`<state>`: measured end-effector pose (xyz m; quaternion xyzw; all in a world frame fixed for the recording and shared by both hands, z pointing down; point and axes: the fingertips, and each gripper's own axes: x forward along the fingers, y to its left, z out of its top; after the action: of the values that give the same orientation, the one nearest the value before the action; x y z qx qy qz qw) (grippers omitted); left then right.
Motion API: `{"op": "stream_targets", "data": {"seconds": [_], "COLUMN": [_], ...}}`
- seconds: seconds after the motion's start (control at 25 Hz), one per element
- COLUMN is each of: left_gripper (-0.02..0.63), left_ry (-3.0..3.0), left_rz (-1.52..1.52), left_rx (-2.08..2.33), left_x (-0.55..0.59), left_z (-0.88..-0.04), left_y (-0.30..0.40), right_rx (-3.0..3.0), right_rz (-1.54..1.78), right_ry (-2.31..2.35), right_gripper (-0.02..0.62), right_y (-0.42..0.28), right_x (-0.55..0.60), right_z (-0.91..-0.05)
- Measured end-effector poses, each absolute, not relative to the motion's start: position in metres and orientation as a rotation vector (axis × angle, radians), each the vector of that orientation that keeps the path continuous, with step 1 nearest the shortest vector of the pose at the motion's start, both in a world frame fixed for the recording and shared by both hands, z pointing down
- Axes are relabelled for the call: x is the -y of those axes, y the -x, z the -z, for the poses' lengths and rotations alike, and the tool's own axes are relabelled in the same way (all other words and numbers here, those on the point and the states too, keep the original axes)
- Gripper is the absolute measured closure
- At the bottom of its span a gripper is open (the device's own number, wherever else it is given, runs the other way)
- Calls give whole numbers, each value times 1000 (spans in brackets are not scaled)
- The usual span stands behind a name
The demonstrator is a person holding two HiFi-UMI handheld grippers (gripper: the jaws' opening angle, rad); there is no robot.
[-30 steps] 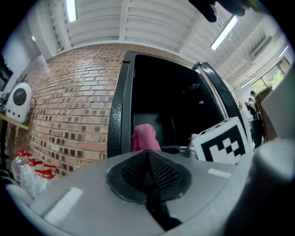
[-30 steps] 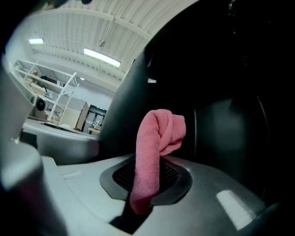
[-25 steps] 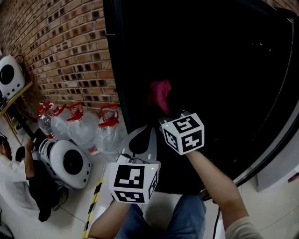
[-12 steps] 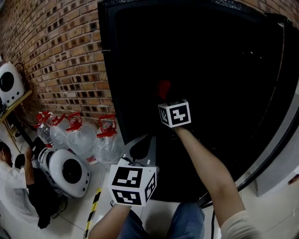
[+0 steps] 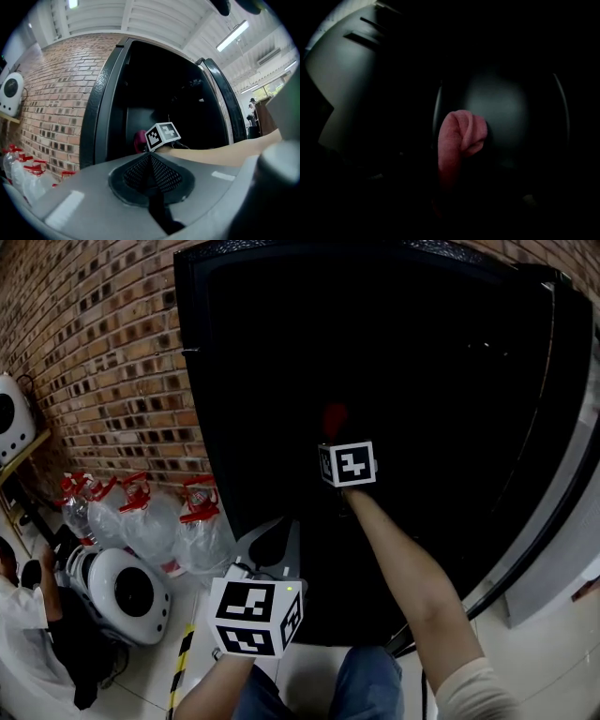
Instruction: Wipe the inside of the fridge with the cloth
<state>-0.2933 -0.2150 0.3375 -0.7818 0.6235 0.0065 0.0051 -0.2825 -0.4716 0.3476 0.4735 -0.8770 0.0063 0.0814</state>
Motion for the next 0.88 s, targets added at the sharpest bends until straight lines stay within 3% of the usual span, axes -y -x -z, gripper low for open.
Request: {"op": "stream_targets", "data": {"seconds": [0.6,0.88], "left_gripper": [591,591], "left_ry": [2588,2628], "left_rz": [-72,-69], "left_rx": [-1776,-1707], "left_x": [231,230], "left_z": [-332,-330], "left_y": [235,210], "right_rx": [2424,2429], "right_rz": [-252,-262], "right_ry": [-1881,-1936], "right_gripper": [535,535], "right_y": [151,129], "right_x": [466,450], "right_z": [-350,-344]}}
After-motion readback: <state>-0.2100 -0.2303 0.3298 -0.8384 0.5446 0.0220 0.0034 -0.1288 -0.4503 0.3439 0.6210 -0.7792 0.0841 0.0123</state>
